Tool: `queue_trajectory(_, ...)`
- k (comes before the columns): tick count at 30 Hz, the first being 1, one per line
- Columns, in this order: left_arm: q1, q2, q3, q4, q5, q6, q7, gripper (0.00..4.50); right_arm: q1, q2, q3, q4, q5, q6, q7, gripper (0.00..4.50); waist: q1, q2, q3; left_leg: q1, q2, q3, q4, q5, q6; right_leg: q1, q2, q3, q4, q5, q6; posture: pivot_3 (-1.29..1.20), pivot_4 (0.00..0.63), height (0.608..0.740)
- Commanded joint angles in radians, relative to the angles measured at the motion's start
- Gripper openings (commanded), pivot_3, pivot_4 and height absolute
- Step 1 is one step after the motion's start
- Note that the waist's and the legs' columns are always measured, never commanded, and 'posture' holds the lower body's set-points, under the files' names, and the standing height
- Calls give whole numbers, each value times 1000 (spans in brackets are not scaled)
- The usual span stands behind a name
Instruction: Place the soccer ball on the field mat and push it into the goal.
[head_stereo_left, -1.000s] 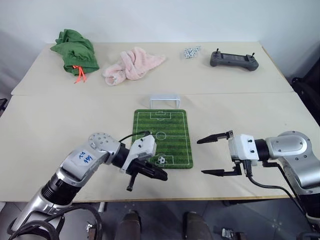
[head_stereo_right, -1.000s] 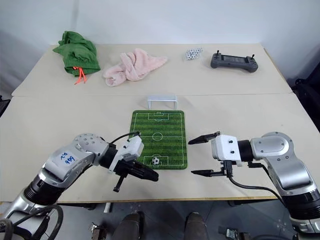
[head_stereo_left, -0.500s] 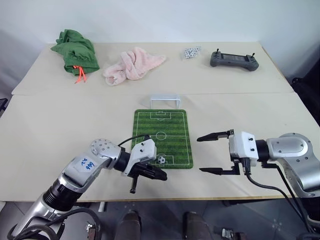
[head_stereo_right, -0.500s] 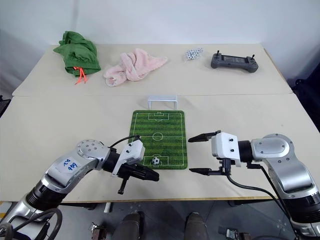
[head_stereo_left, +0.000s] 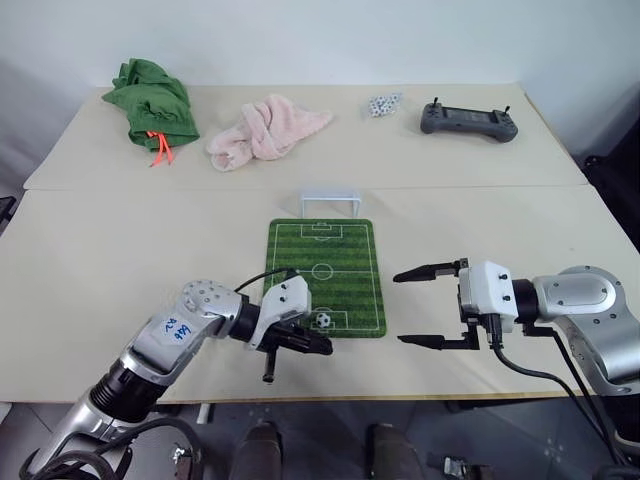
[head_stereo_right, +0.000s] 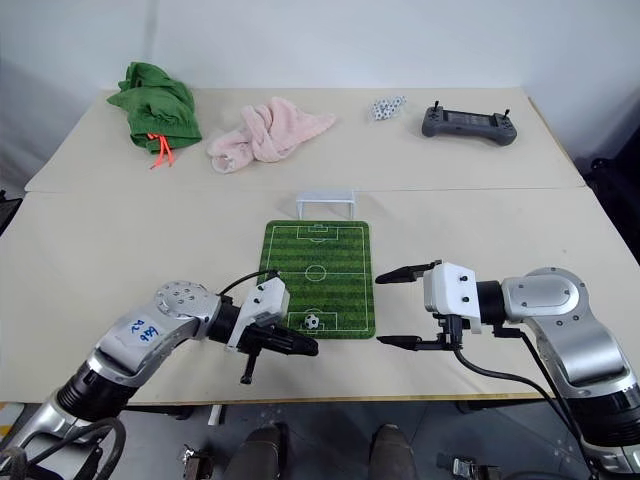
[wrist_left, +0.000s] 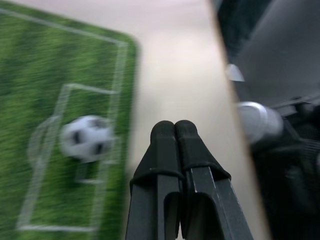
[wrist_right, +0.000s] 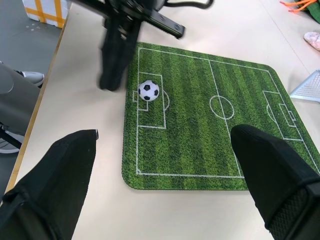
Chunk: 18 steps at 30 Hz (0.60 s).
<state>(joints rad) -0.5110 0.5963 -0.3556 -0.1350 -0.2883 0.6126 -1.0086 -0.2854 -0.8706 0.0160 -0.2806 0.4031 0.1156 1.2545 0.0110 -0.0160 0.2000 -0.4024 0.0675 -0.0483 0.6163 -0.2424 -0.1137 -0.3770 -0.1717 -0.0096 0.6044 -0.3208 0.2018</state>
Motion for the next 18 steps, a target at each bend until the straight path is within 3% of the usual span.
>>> queue_trajectory(1, -126, -81, 102, 248, 71, -128, 149, 20, 6, -7, -30, -46, 26, 7, -3, 4500, 11, 0, 0, 0, 0, 0, 1, 0, 0, 0, 0, 0, 0, 0, 0, 0, 150, 740)
queue_trajectory(8, -224, -143, 198, 321, 31, -179, 130, 20, 25, -5, -27, -60, 26, 17, -3, 4500, 13, 0, 0, -1, 0, 0, -1, 0, 0, 0, 0, 0, 1, 1, 1, 0, 150, 740)
queue_trajectory(18, -124, -59, 202, 51, -96, 14, -25, 20, 18, -7, -24, -40, 15, 7, 4, 4500, 11, 0, 0, -1, 0, 0, -1, 0, 0, 0, 0, 0, 2, 1, 1, 0, 150, 740)
